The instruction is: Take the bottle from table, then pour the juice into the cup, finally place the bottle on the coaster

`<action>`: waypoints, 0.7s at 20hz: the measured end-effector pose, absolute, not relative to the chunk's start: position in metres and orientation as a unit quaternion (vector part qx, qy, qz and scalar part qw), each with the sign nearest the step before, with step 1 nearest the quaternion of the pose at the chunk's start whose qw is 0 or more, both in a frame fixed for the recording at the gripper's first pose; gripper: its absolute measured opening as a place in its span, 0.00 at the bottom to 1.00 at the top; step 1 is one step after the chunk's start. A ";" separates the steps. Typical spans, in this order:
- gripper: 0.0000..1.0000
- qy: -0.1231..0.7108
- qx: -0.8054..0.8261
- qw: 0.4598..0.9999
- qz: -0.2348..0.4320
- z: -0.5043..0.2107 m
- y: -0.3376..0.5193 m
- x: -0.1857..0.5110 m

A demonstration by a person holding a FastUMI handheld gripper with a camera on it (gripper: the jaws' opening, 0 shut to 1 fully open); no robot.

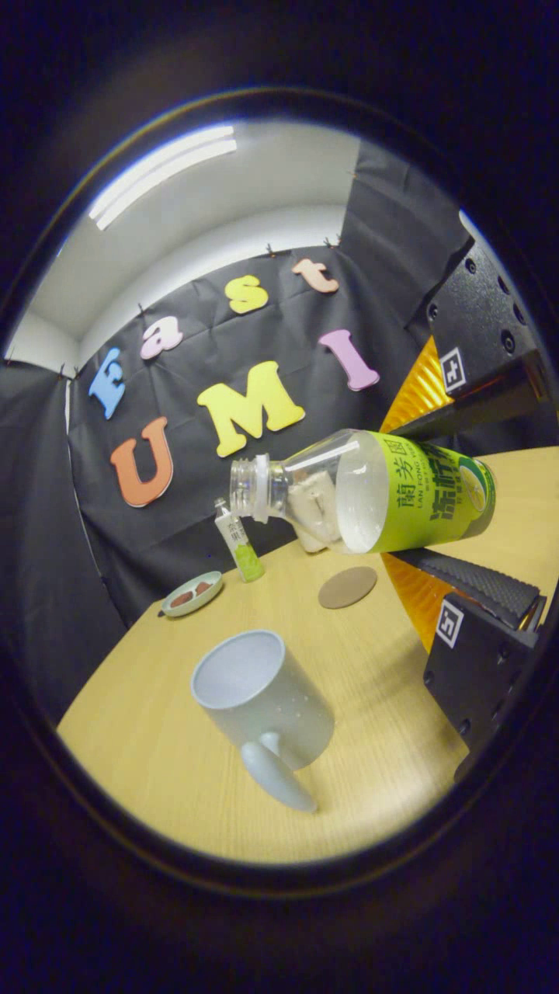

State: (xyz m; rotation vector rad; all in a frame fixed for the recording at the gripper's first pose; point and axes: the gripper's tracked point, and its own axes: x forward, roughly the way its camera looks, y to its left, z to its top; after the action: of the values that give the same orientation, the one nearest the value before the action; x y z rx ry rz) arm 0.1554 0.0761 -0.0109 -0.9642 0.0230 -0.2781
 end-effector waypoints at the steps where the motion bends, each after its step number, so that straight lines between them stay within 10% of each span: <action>1: 0.82 0.010 -0.435 0.891 -0.131 -0.011 0.073 0.153; 14: 0.81 0.055 -0.089 0.994 -0.035 -0.017 -0.035 0.131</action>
State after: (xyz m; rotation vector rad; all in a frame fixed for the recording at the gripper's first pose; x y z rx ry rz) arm 0.1311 -0.0351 -0.0170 -0.1775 0.1094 -0.0697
